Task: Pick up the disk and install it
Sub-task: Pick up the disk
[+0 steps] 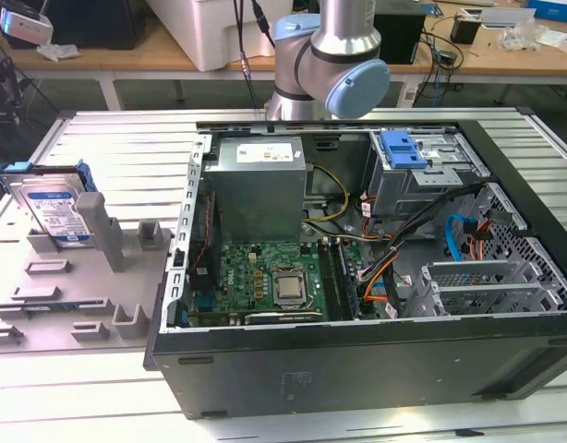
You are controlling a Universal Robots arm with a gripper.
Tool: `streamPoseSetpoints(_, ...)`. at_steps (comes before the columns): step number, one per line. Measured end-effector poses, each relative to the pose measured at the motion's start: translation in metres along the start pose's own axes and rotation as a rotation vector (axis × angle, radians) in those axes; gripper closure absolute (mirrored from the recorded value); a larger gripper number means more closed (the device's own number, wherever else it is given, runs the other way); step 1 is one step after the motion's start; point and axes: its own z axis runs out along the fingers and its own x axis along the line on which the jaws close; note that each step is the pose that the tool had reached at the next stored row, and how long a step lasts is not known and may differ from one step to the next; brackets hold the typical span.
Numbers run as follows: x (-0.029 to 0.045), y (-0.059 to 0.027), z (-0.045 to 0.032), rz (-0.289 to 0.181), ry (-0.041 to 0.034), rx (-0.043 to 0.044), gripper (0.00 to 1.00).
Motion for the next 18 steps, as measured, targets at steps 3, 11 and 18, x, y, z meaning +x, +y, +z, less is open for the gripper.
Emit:
streamPoseSetpoints(3,0.0000,0.0020,0.0018,0.000,-0.0002,0.0013,0.56)
streamPoseSetpoints(11,-0.0008,0.0038,0.0089,0.000,-0.0009,0.0023,0.56)
streamPoseSetpoints(18,-0.0010,0.0037,0.0141,0.000,-0.0009,0.0023,0.56)
